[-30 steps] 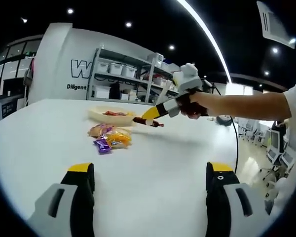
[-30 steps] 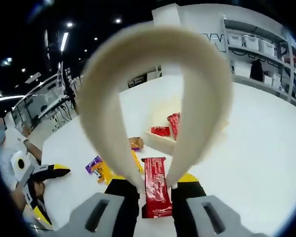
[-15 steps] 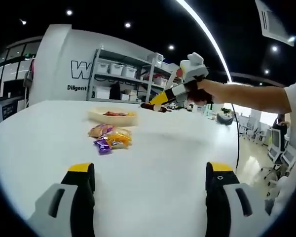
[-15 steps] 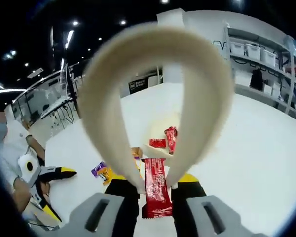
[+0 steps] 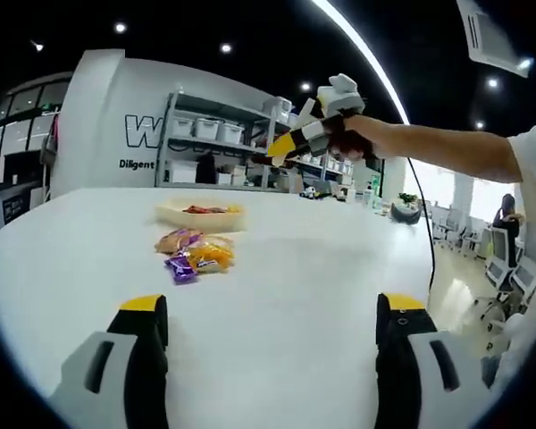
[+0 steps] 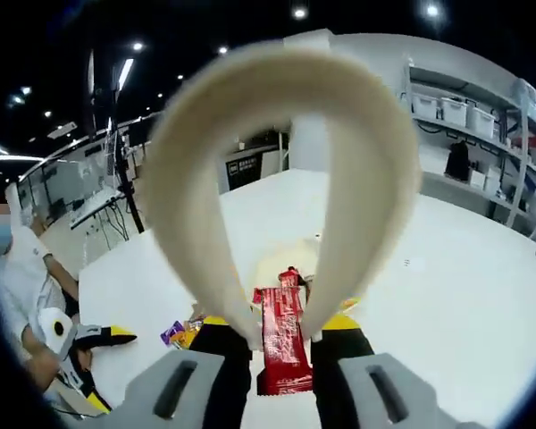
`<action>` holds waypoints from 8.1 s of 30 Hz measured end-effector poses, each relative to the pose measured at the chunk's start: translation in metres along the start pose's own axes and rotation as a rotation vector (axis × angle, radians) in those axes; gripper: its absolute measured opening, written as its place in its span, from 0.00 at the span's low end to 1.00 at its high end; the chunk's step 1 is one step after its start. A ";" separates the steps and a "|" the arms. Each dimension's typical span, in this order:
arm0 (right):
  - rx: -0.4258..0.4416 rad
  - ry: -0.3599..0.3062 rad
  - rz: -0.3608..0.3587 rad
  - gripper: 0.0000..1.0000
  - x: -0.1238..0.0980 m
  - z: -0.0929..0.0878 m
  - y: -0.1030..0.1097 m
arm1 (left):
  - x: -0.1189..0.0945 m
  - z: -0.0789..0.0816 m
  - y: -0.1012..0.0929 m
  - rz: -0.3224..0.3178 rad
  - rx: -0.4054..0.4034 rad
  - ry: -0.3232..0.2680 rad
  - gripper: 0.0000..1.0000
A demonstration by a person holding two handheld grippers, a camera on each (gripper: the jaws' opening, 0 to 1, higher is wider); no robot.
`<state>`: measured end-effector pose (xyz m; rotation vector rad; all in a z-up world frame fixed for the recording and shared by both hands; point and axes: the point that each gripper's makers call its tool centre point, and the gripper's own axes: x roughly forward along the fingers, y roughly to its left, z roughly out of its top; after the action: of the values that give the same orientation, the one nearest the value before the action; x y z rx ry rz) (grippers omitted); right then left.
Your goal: Place the target food into the container with the food tongs after gripping and lifting it, then release it inside without dropping or visibly crushing the food.
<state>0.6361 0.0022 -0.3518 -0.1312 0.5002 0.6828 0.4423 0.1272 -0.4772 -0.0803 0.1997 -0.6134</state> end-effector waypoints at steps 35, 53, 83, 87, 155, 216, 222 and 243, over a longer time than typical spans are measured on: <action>0.044 0.098 0.004 0.19 0.094 -0.017 -0.011 | 0.002 -0.003 0.007 0.037 0.033 0.011 0.98; 0.109 0.114 -0.010 0.18 0.129 -0.036 -0.031 | 0.002 -0.002 0.006 0.045 0.058 0.006 0.96; 0.128 0.122 -0.004 0.18 0.158 -0.052 -0.027 | 0.003 -0.004 0.002 0.028 0.050 0.009 0.95; 0.113 0.114 -0.009 0.20 0.157 -0.052 -0.026 | 0.002 -0.005 0.002 0.028 0.046 0.014 0.95; -0.026 0.152 0.208 0.19 0.097 -0.078 0.090 | 0.004 -0.003 0.001 0.003 -0.017 0.013 0.91; -0.007 0.168 0.099 0.20 0.099 -0.097 0.057 | 0.003 -0.007 0.001 0.003 -0.014 0.033 0.85; -0.021 0.144 0.138 0.20 0.092 -0.089 0.077 | 0.003 -0.006 0.001 0.002 -0.020 0.030 0.85; -0.121 0.163 0.301 0.24 0.075 -0.104 0.107 | 0.003 -0.006 0.002 0.007 -0.018 0.032 0.83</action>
<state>0.5769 0.0988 -0.4748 -0.2297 0.6421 1.0027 0.4447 0.1270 -0.4841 -0.0875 0.2365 -0.6060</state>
